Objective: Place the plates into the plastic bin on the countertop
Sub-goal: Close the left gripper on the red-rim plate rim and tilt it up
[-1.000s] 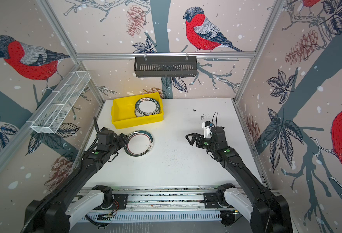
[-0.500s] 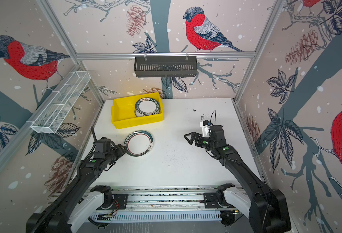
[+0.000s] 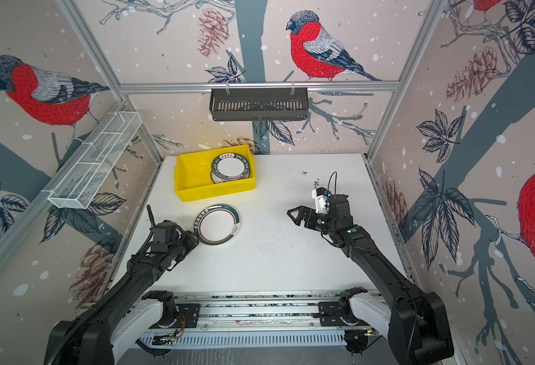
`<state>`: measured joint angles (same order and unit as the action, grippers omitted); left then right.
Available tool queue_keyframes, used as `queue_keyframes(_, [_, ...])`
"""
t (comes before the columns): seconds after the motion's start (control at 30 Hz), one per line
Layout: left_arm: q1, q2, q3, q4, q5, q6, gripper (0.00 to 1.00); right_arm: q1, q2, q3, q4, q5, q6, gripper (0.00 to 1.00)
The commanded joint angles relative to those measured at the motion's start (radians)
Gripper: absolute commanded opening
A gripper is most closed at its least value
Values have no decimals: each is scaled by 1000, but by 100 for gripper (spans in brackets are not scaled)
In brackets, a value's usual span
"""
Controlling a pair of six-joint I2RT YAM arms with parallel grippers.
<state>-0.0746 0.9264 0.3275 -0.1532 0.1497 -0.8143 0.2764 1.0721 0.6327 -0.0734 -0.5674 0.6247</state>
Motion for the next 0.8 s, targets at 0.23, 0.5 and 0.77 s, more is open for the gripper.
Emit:
queue_keyframes(0.23, [4,64,-11,119,-13,-11,32,1,-9,4,4,8,-6,100])
queue_keyframes(0.5, [3,67,-35,179,-38,-31,27,0,-26,1,-9,16,-6,100])
queue_keyframes(0.77, [4,136,-31,233,-49,-26,26,1,-38,-2,-15,23,-2,100])
